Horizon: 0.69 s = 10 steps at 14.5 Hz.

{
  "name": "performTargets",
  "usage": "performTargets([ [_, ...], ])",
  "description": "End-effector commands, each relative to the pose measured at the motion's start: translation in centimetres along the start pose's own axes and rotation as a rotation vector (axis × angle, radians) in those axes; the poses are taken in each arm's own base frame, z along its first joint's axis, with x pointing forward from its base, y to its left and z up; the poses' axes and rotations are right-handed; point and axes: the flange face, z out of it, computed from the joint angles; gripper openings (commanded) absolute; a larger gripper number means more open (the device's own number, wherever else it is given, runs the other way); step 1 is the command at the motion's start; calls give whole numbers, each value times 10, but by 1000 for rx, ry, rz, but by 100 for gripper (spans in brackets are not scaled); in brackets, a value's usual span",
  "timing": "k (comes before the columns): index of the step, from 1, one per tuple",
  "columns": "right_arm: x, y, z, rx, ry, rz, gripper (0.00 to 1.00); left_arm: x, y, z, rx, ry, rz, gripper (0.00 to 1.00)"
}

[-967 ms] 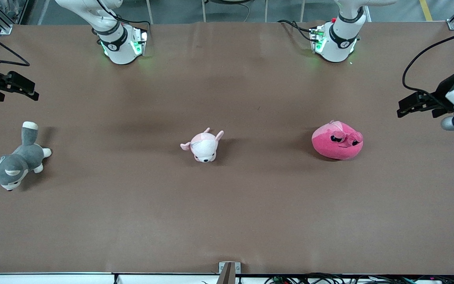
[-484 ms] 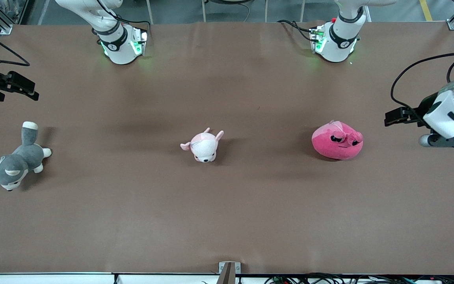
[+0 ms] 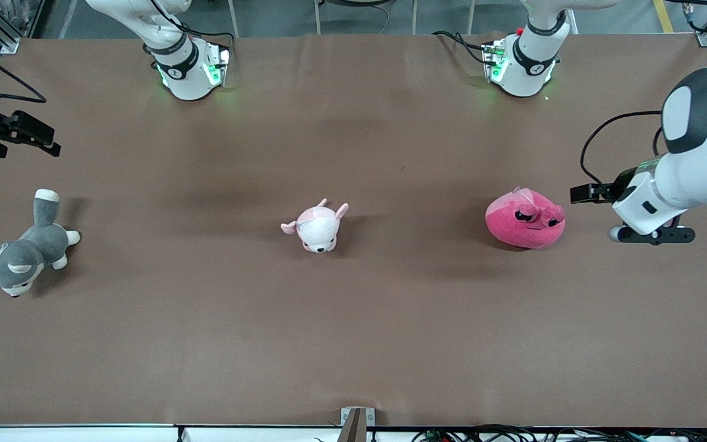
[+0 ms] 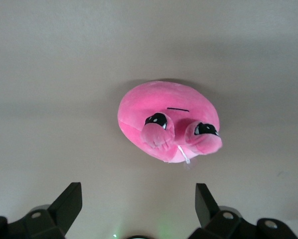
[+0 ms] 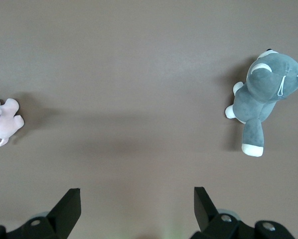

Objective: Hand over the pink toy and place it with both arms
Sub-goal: 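Move the left gripper toward the hot-pink plush toy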

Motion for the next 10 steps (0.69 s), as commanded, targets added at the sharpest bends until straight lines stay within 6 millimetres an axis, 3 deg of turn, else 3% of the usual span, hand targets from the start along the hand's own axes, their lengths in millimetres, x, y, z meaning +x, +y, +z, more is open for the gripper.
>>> performTargets([
  [1,-7,1,-5,1,5,-10,100,-1,4,26,10,7,-25,100],
  [4,-7,3,-5,1,5,-5,100,14,14,64,16,-11,-41,100],
  [10,-7,3,-6,1,7,-5,100,27,15,94,18,-34,-45,100],
])
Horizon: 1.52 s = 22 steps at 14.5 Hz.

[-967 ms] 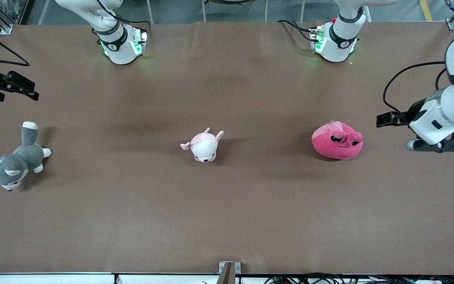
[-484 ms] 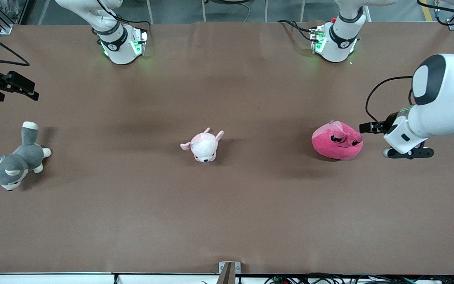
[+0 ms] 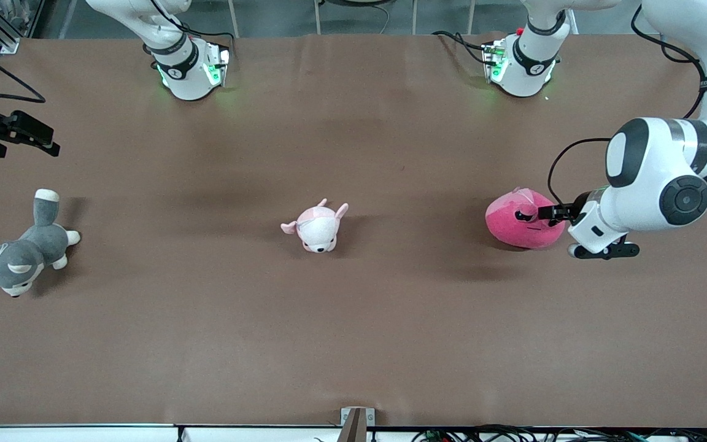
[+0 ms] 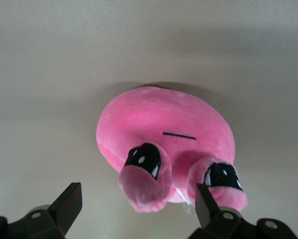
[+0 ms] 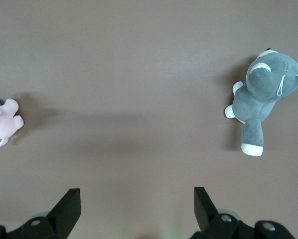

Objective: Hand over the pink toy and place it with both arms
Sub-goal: 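Lower the left gripper and close it on the pink plush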

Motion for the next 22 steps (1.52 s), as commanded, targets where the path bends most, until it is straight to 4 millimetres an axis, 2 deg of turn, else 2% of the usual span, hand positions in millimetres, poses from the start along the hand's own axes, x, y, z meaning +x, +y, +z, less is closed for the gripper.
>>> performTargets([
  [1,-7,2,-5,1,5,-8,100,0,0,3,8,3,-11,99],
  [3,-7,2,-5,1,5,-8,100,1,-1,6,8,-3,-12,98],
  [6,-7,2,-5,1,5,-8,100,4,-1,13,10,-15,-14,82],
  [9,-7,2,-5,1,5,-8,100,3,2,13,11,-15,-10,54],
  [15,-7,2,-5,1,5,-8,100,0,12,8,5,-7,5,6],
  [16,-7,2,-5,1,5,-8,100,0,12,3,4,-1,-4,0],
  [17,-7,2,-5,1,5,-8,100,-1,14,-4,3,6,-10,0],
  [19,-7,2,-5,1,5,-8,100,-10,23,-34,-1,27,-13,0],
  [22,-7,2,-5,1,5,-8,100,-31,55,-103,-28,40,-35,0],
])
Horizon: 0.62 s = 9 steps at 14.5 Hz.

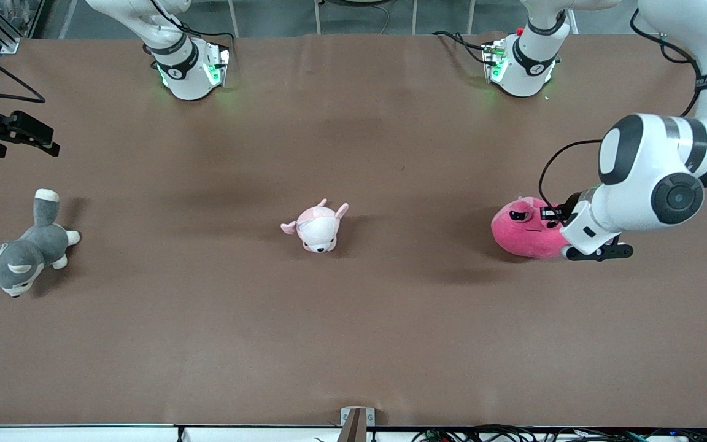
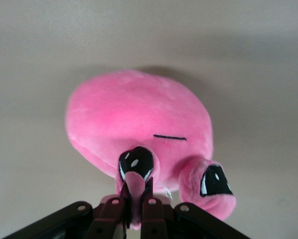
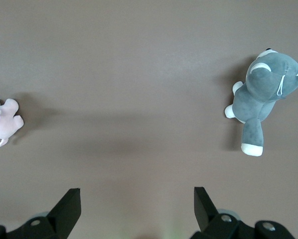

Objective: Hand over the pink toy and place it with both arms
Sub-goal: 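Lower the left gripper and close it on the pink plush, then lift the pink plush with the left gripper toward the right gripper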

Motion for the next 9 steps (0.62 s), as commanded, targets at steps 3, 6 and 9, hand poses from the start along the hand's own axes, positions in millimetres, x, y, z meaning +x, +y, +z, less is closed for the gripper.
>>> performTargets([
  [3,-7,2,-5,1,6,-8,100,-52,71,-123,-57,27,-49,0],
  [6,-7,3,-5,1,6,-5,100,-103,146,-157,-113,-15,-95,0],
  [9,-7,3,-5,1,6,-5,100,-155,219,-192,-177,16,-153,0],
])
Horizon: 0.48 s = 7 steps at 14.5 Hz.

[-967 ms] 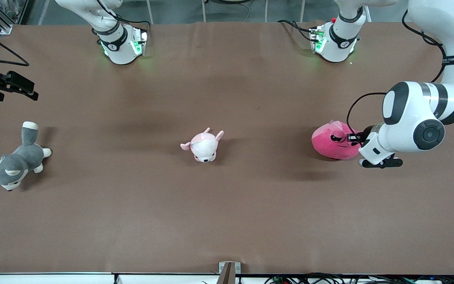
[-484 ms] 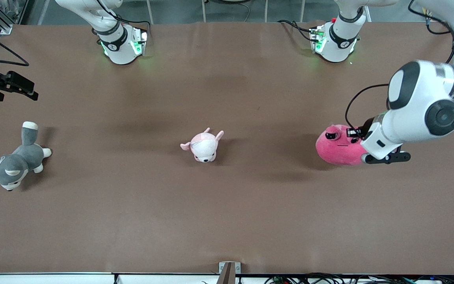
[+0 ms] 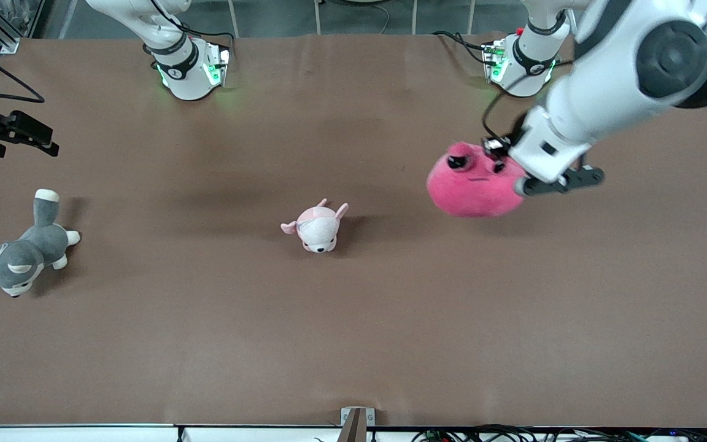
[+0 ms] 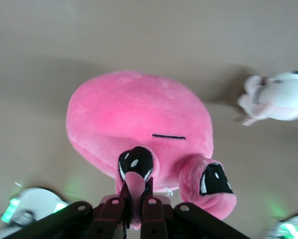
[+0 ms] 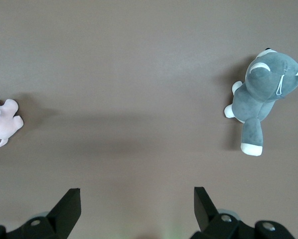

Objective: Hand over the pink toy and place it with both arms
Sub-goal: 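Lift the pink plush with the left gripper toward the right gripper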

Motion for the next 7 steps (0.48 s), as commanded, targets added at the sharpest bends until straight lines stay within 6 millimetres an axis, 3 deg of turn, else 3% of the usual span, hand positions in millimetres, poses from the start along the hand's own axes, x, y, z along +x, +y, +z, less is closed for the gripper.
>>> performTargets([
  [1,-7,2,-5,1,5,-8,100,-40,51,-18,-60,-8,-42,0],
  [3,-7,1,-5,1,5,-9,100,-69,86,-17,-107,11,-66,0],
  [7,-7,1,-5,1,5,-9,100,-106,141,-7,-193,32,-118,0],
])
